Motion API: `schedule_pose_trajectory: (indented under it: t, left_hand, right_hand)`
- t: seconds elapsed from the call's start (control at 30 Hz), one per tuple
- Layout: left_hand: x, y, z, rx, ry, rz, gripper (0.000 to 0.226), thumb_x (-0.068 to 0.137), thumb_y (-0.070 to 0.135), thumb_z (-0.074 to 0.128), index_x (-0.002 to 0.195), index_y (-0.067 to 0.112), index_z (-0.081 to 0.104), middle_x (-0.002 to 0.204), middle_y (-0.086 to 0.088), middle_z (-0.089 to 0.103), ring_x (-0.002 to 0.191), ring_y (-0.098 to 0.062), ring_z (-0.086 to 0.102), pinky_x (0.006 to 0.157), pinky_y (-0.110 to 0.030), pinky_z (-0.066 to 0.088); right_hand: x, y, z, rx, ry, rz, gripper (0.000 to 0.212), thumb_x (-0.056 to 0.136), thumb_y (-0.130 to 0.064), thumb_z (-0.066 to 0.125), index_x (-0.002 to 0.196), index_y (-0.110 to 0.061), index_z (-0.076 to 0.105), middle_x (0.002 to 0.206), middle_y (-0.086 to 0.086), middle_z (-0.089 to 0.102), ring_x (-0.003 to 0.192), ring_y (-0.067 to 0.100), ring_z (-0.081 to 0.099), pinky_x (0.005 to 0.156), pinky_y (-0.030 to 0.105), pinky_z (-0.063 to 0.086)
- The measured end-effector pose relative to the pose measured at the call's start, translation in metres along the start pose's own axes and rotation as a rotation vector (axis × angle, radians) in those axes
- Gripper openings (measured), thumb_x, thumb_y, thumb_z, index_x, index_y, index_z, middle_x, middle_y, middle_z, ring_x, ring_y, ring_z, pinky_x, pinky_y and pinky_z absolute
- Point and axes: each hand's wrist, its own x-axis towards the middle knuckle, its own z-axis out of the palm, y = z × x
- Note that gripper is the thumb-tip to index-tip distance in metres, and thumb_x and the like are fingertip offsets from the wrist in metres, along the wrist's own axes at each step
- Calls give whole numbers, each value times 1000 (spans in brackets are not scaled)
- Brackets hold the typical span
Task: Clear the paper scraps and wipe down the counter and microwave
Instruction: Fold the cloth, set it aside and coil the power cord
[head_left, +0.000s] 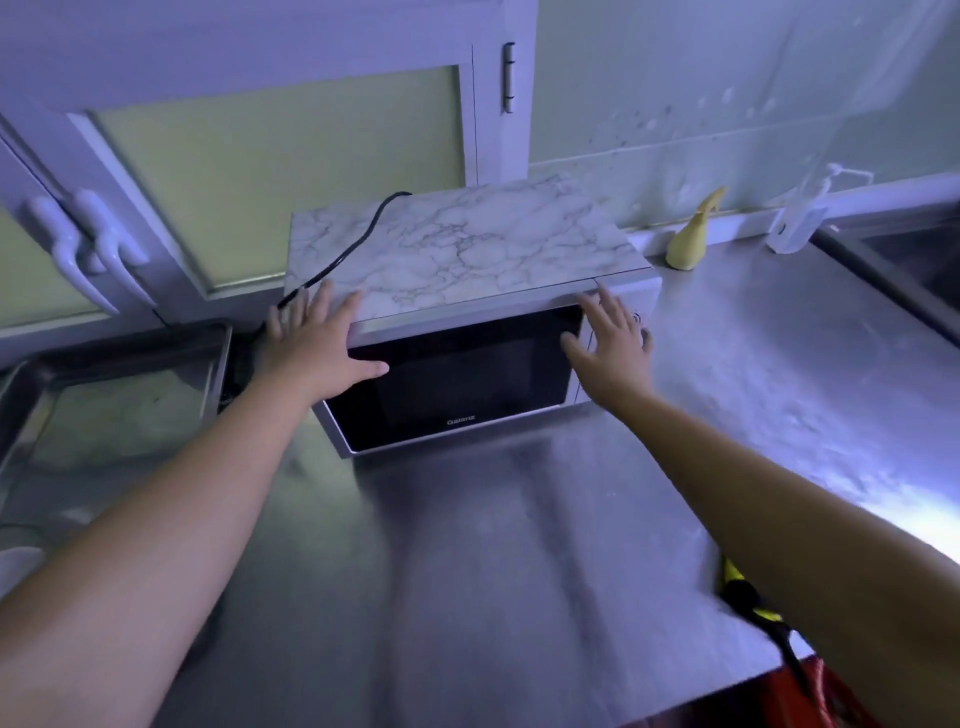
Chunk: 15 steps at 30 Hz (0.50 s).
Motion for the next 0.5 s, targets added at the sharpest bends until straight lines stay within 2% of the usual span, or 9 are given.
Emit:
schedule_pose_trajectory:
  t: [0.07, 0.13, 0.23, 0.27, 0.33, 0.43, 0.5]
  left_hand:
    - [-21, 9, 4, -15, 42, 6, 99, 78, 70, 62, 156, 37, 9, 167, 1, -7, 153, -26, -2, 120, -56, 3]
    - [-52, 21, 13, -89, 160, 47, 85, 84, 58, 64, 154, 30, 25, 165, -7, 8, 151, -29, 8, 120, -55, 11]
    - [-111, 51, 45, -416, 342, 120, 63, 82, 29, 74, 140, 16, 52, 153, -18, 37, 143, -37, 31, 116, -54, 24]
    - [-130, 62, 61, -511, 320, 117, 59, 82, 23, 74, 137, 14, 56, 149, -19, 42, 140, -37, 35, 115, -51, 28]
    - [-163, 87, 94, -671, 143, 92, 54, 83, 17, 73, 135, 12, 58, 144, -17, 48, 137, -33, 40, 114, -45, 31]
    - [-209, 123, 141, -773, -158, 61, 50, 84, 13, 72, 133, 11, 59, 138, -13, 53, 132, -30, 46, 111, -39, 35]
    - [-239, 142, 164, -815, -299, 36, 49, 85, 15, 71, 133, 14, 59, 135, -11, 54, 128, -28, 49, 108, -36, 38]
  right_hand:
    - [-56, 14, -1, 148, -27, 58, 51, 95, -32, 56, 145, -33, 47, 161, -4, 33, 148, 17, 28, 120, 48, 18]
    - [-116, 34, 1, 230, -31, 195, 44, 93, -23, 60, 137, -25, 56, 151, 0, 46, 139, 22, 42, 115, 49, 31]
    - [-198, 64, 4, 267, -25, 422, 31, 92, -13, 62, 123, -15, 66, 134, 5, 58, 127, 26, 52, 105, 42, 41]
    - [-220, 75, 4, 261, -18, 474, 29, 91, -11, 62, 120, -13, 68, 129, 6, 60, 124, 26, 54, 102, 40, 43]
    - [-253, 94, -2, 232, 6, 556, 26, 91, -10, 62, 116, -12, 70, 121, 7, 62, 116, 25, 56, 96, 39, 46]
    - [-278, 121, -25, 196, 40, 672, 23, 89, -10, 61, 108, -8, 73, 99, 10, 68, 92, 25, 61, 80, 38, 47]
    - [-283, 139, -45, 242, 110, 767, 23, 87, -9, 62, 107, -10, 75, 95, 8, 72, 89, 28, 64, 80, 39, 50]
